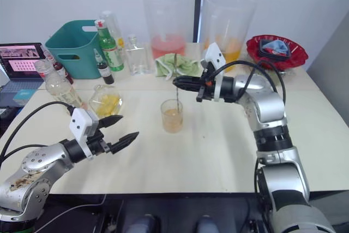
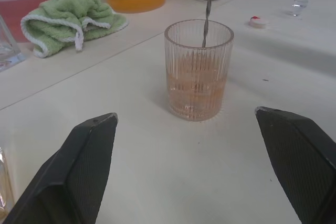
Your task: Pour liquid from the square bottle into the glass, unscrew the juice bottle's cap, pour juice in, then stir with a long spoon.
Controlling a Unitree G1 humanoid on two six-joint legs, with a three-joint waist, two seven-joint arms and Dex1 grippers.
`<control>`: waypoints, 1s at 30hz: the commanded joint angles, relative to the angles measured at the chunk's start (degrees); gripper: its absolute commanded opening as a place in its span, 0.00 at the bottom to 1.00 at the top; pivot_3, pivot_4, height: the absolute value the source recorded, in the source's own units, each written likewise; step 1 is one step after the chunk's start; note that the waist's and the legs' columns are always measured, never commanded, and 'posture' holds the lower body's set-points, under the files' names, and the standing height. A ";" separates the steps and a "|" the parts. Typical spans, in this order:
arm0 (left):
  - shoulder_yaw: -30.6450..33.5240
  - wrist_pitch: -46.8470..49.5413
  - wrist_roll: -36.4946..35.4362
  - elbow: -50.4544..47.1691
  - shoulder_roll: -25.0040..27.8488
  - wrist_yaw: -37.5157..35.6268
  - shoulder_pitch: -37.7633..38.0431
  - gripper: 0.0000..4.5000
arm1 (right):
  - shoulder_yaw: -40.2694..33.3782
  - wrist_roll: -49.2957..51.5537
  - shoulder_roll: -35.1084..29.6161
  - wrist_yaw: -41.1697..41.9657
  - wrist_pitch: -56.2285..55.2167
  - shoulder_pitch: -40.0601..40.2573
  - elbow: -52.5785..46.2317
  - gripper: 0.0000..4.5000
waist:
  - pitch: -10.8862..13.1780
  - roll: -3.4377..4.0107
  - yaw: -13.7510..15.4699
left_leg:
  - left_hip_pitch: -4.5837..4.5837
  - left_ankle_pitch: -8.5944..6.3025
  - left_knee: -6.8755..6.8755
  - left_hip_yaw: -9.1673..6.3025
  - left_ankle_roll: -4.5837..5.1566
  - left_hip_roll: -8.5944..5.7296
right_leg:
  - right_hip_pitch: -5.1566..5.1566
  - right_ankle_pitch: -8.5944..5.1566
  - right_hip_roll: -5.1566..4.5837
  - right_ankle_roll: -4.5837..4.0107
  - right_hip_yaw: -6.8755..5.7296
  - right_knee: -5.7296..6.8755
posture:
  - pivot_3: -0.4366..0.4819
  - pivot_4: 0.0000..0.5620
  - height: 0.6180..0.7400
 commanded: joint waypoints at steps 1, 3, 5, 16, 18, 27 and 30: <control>0.91 -0.49 -0.53 -2.09 -0.17 0.52 0.16 0.99 | -2.54 -0.85 2.42 -3.09 -5.23 -2.79 2.34 0.00 | 0.00 0.00 -0.03 | 0.00 0.00 0.00 0.00 0.00 0.00 | 0.00 0.00 0.01 0.00 0.00 0.00 | 0.48 0.27 1.00; 0.99 -0.45 -0.83 -2.34 -0.39 0.68 0.32 0.99 | -2.77 -0.58 4.32 -3.91 -6.43 -2.86 3.45 0.00 | 0.00 0.00 -0.05 | 0.00 0.00 0.00 -0.01 0.00 0.00 | 0.00 0.00 0.01 0.00 -0.01 0.02 | 0.48 0.27 1.00; 1.04 -0.33 -0.96 -2.41 -0.37 0.72 0.28 0.99 | -2.93 -0.33 6.00 -4.53 -7.32 -3.07 4.36 0.00 | 0.00 0.00 0.04 | 0.00 0.01 0.01 0.00 -0.01 0.00 | 0.01 0.00 0.00 0.00 0.00 0.02 | 0.48 0.27 1.00; 1.55 -0.86 -0.80 -2.29 -0.12 0.24 1.29 0.99 | -1.46 5.03 4.61 0.66 4.45 1.36 -5.84 0.00 | 0.00 0.01 0.07 | 0.00 0.01 0.00 -0.04 -0.01 0.00 | -0.01 0.00 0.00 0.00 -0.01 0.03 | 0.48 0.27 1.00; 1.29 -0.99 -0.99 -2.23 -0.46 0.29 0.76 0.99 | -1.50 4.81 2.06 2.00 5.78 2.02 -7.13 0.00 | 0.00 0.00 0.15 | 0.00 0.01 0.00 -0.03 -0.01 -0.01 | 0.00 0.00 0.00 0.00 -0.02 0.02 | 0.48 0.27 1.00; 1.76 -0.68 -2.10 -1.42 -1.13 0.15 -1.36 0.99 | -1.01 0.38 -3.95 3.93 2.51 1.07 -3.37 0.00 | 0.00 0.00 0.08 | 0.00 0.01 0.00 0.00 -0.01 0.00 | 0.02 0.00 0.00 0.00 -0.01 -0.02 | 0.48 0.27 1.00; 1.54 -0.78 -2.07 -1.64 -1.39 0.37 -1.15 0.99 | -0.86 -0.12 -3.01 4.35 1.00 -0.26 -0.38 0.00 | 0.00 0.00 0.06 | 0.00 0.01 0.00 0.00 -0.01 0.00 | 0.02 0.00 0.00 0.00 -0.01 -0.02 | 0.48 0.27 1.00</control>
